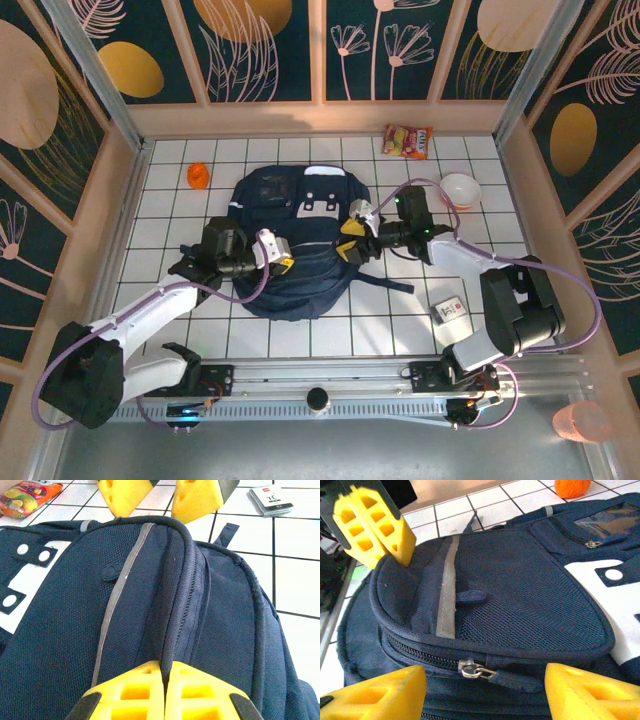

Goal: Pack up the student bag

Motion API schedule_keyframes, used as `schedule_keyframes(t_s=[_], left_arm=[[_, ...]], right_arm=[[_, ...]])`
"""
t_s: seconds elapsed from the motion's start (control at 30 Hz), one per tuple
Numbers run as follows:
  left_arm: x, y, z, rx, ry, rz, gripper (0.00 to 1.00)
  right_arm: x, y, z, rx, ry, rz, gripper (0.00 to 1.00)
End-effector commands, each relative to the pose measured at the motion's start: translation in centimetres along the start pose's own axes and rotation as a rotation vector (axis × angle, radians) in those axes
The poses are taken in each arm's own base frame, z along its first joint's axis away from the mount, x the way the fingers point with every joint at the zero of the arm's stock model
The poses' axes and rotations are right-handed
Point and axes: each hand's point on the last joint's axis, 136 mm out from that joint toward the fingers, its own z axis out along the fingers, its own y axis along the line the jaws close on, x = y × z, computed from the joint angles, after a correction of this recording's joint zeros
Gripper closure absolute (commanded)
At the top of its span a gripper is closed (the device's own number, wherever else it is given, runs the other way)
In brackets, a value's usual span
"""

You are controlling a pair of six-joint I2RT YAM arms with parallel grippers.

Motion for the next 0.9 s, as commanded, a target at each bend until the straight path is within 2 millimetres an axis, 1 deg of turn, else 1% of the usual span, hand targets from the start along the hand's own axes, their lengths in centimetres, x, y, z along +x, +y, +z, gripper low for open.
schedule_keyframes(t_s=[0.0, 0.07, 0.17, 0.2, 0.27, 0.37, 0.47, 0.53, 0.63, 0.87], left_arm=[[-3.0, -0.4, -0.4, 0.05, -0.094, 0.065, 1.0], [-3.2, -0.2, -0.4, 0.048, -0.099, 0.068, 1.0], [-3.4, -0.1, -0.5, 0.04, -0.103, 0.071, 1.0], [-3.4, 0.2, -0.5, 0.024, -0.1, 0.071, 1.0], [-3.5, 1.4, -0.7, -0.05, -0.094, 0.063, 1.0], [-3.2, 3.0, -0.8, -0.138, -0.068, 0.06, 1.0], [-2.9, 3.4, -0.7, -0.154, -0.046, 0.062, 1.0], [-2.8, 3.5, -0.6, -0.154, -0.043, 0.062, 1.0], [-2.9, 3.5, -0.6, -0.154, -0.048, 0.06, 1.0], [-2.9, 3.5, -0.7, -0.162, -0.049, 0.056, 1.0]], right_arm=[[-0.1, 0.7, 0.3, -0.066, 0.013, 0.047, 0.38], [1.0, 0.6, 1.0, -0.065, 0.065, 0.063, 0.39], [1.7, 0.8, 1.8, -0.096, 0.109, 0.113, 0.41], [1.8, 0.9, 2.0, -0.108, 0.123, 0.131, 0.42], [2.1, 1.9, 2.3, -0.135, 0.158, 0.149, 0.45], [2.1, 2.9, 2.0, -0.145, 0.16, 0.167, 0.49], [1.3, 3.4, 1.5, -0.138, 0.132, 0.172, 0.55], [0.8, 3.6, 1.3, -0.134, 0.113, 0.174, 0.62], [0.0, 3.4, 1.2, -0.126, 0.089, 0.182, 0.81], [-1.3, 3.4, 1.0, -0.125, 0.061, 0.205, 0.99]])
